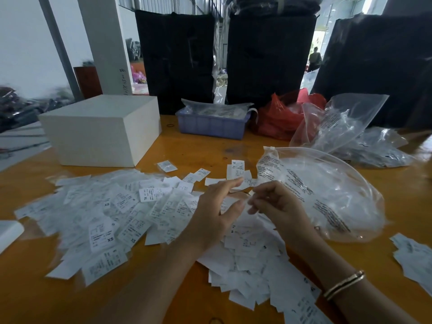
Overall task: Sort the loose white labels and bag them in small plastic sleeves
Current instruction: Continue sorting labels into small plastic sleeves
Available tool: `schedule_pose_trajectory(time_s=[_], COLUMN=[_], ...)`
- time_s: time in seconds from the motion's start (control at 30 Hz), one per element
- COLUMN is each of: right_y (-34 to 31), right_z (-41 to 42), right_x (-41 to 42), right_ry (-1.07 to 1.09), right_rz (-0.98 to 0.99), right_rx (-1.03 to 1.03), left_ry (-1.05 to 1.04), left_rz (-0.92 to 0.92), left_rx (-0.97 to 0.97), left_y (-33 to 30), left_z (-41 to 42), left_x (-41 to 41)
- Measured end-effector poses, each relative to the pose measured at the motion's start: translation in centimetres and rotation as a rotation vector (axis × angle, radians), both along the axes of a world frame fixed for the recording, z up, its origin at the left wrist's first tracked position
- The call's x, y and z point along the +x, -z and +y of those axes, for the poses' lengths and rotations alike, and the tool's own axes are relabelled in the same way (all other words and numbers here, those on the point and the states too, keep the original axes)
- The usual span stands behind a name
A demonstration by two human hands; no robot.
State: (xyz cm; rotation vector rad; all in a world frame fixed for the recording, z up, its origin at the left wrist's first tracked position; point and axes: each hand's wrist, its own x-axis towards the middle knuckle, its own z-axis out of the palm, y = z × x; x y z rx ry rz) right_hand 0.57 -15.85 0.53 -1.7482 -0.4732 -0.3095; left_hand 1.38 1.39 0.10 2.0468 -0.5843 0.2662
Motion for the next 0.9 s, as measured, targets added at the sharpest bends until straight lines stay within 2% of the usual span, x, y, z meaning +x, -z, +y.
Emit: schedule_pose_trajectory(time_s=[0.17, 0.37, 0.4, 0.43, 0.5, 0.53, 0.6, 0.7, 0.9], right_y=[0.2, 0.3, 0.3, 0.3, 0.9, 1.1, 1.4, 1.8, 2.1], right_z=[0.0, 0.3, 0.6, 0.8, 1.3, 1.6, 2.3, 2.8, 2.5], right_x=[0.4, 0.5, 0.4, 0.4, 0.5, 0.6, 0.6, 0.9, 1.2], right_ry=[0.006, 0.046, 0.066, 0.1, 0.165, 0.188, 0.226, 0.245, 0.259], right_rz=[0.015, 0.108, 0.136, 0.155, 0.116, 0.083, 0.066, 0.071, 0.092], right_rx=[0.039, 0.065, -0.012, -0.177, -0.653, -0.827, -0.994, -1.062, -0.898], left_ry=[-0.059, -0.152, -0.185, -0.22, -0.287, -0.32, -0.372, -0.375, -0.376], left_rz=[-0.048, -0.018, -0.005, 0.011, 0.038, 0.046, 0.058, 0.064, 0.069], left_rx=[0.006, -0.115, -0.152, -0.19, -0.262, -0.284, -0.302, -0.324, -0.328], left_y=[0.3, 0.4, 0.4, 0.4, 0.4, 0.4, 0.4, 0.3, 0.1], left_z=[0.0, 0.0, 0.1, 0.3, 0.4, 0.5, 0.6, 0.7, 0.5], left_x=[0.3, 0.7, 0.9, 1.0, 1.2, 1.3, 1.3, 1.4, 1.3])
